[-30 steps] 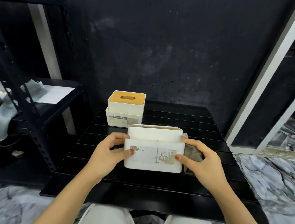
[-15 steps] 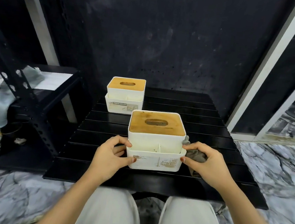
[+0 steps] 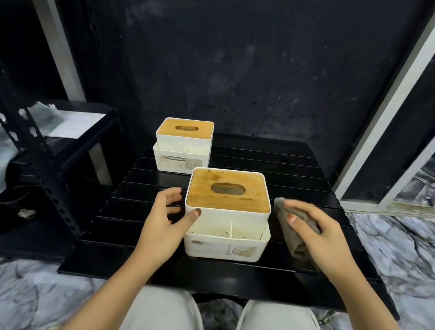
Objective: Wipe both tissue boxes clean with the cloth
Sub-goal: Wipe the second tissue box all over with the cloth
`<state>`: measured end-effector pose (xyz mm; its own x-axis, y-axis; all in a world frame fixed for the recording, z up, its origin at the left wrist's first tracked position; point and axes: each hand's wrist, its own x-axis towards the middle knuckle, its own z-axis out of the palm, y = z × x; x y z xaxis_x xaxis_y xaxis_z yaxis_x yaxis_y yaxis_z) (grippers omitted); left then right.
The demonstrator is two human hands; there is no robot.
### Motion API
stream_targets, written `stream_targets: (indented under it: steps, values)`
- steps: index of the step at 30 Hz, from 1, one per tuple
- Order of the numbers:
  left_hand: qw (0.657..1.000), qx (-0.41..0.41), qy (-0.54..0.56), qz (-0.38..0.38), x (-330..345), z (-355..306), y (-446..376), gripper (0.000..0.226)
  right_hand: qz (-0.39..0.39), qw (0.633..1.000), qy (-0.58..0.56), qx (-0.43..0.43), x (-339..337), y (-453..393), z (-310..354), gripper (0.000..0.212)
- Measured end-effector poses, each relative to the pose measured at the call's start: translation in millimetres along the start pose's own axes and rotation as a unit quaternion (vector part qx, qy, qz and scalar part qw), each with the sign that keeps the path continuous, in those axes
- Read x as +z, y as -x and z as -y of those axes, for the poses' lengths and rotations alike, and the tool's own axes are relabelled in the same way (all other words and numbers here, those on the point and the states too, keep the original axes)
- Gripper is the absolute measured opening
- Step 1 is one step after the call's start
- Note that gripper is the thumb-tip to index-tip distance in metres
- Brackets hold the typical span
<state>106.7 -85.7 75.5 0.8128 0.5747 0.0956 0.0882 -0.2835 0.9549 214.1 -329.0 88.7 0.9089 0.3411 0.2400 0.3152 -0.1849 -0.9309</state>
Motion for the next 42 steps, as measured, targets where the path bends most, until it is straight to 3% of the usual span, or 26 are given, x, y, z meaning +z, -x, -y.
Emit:
stream_targets:
  steps: [3,10,20,25,29,37,42]
  values:
    - [0.999,0.004,-0.031,-0.008,12.1,-17.2,-9.6,0.063,-0.023,0.996,0.087,-0.002,2.6,-19.9,16.4,0.027]
    - [0.993,-0.005,-0.113,0.022,36.6,-32.5,-22.7,0.09,0.107,0.953,0.28,-0.039,22.4,-55.0,30.9,0.018]
    - [0.99,-0.025,-0.123,0.07,29.2,-24.0,-32.4,0.095,0.139,0.941,0.303,-0.061,30.2,-43.4,33.5,0.022]
    - [0.985,-0.059,-0.11,0.117,22.2,-26.3,-34.5,0.113,0.141,0.939,0.304,-0.08,35.5,-28.5,34.8,0.024]
    - [0.983,-0.069,-0.128,0.111,22.0,-23.1,-34.2,0.127,0.144,0.937,0.305,-0.094,37.9,-18.1,36.7,0.023]
    - [0.988,-0.042,-0.096,0.111,20.3,-18.5,-33.7,0.11,0.137,0.964,0.223,-0.048,31.0,-34.1,32.0,0.023]
    - [0.99,-0.043,-0.093,0.102,21.3,-16.4,-33.2,0.113,0.09,0.953,0.288,-0.042,37.5,-42.7,30.5,0.021]
